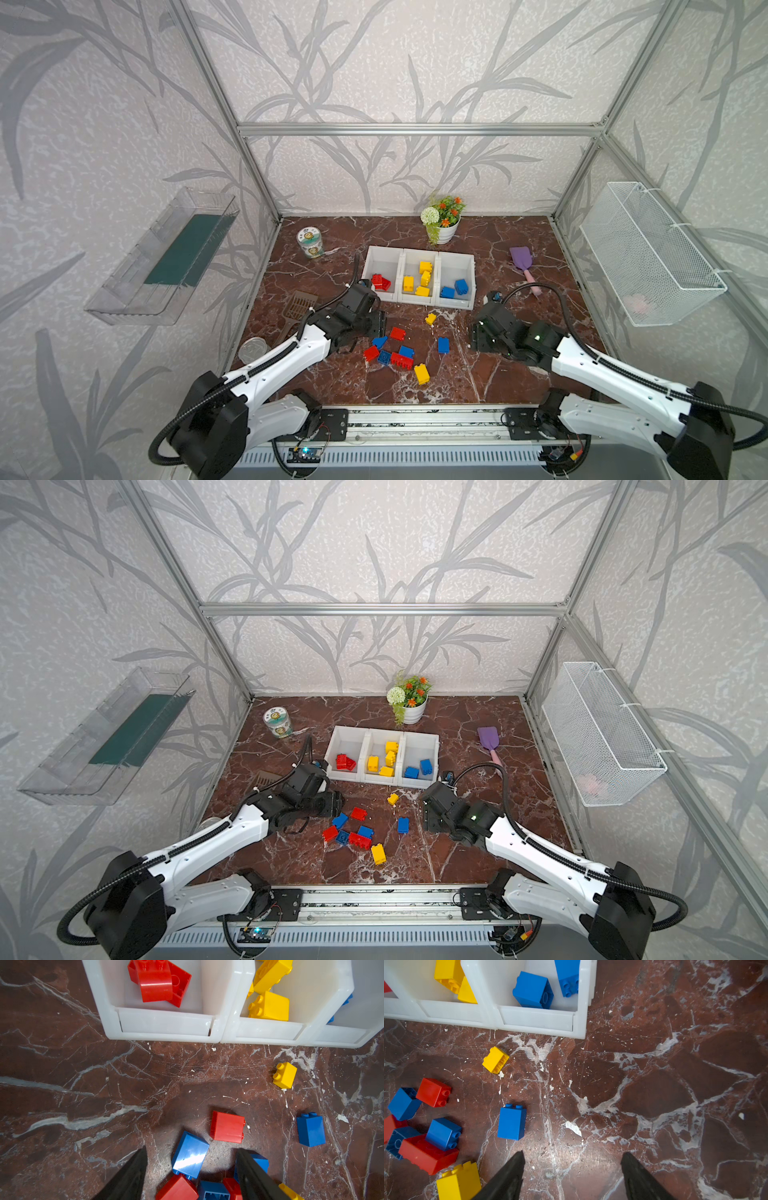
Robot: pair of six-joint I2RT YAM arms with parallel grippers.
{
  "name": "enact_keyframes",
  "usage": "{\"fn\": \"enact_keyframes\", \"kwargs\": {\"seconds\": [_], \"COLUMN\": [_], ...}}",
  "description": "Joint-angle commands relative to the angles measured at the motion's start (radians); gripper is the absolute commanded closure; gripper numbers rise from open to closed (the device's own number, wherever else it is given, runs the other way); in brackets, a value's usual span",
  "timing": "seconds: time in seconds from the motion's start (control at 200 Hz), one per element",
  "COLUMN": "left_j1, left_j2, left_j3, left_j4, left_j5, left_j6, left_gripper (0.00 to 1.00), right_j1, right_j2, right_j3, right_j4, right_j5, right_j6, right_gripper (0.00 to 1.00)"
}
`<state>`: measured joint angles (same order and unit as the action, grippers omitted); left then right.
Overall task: Sort the legos into containers by color
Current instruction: 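Withdraw the right gripper from the bin while the left gripper moves over a red brick, then lower the left gripper onto the red brick and grasp it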
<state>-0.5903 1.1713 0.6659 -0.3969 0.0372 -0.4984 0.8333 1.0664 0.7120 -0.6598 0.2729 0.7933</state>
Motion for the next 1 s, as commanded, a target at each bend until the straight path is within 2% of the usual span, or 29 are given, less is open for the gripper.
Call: {"fn": "enact_keyframes", "kwargs": {"seconds": [0.0, 0.45, 0.74, 0.995], "left_j1": [-0.01, -0.051, -0.123, -0.157], "left_j2": [0.028, 0.153, 0.316, 0.404], "left_j3": [0.02, 0.072, 0.171, 0.207], "left_j4": [0.007, 0.018, -0.022, -0.032], "left_j5": [0.015, 0.059, 0.07, 0.048], "left_j6": [-0.002, 0.036, 0.094, 0.113], "left_gripper": [0.3, 0.3, 0.3, 0.3], "right_j1": [0.018, 0.058, 0.062, 0.064], "right_j2": [0.041, 0.185, 0.168, 0.127], "right_j3": [0.041, 0.084, 0.07, 0.041], "right_j4": [0.007, 0.075, 0.069, 0.058], "right_j5": [0.003, -0.027, -0.023, -0.013], "right_j6": [0.01, 0.018, 0.031, 0.05], "right_gripper": [0.26, 0.26, 0.26, 0.26]}}
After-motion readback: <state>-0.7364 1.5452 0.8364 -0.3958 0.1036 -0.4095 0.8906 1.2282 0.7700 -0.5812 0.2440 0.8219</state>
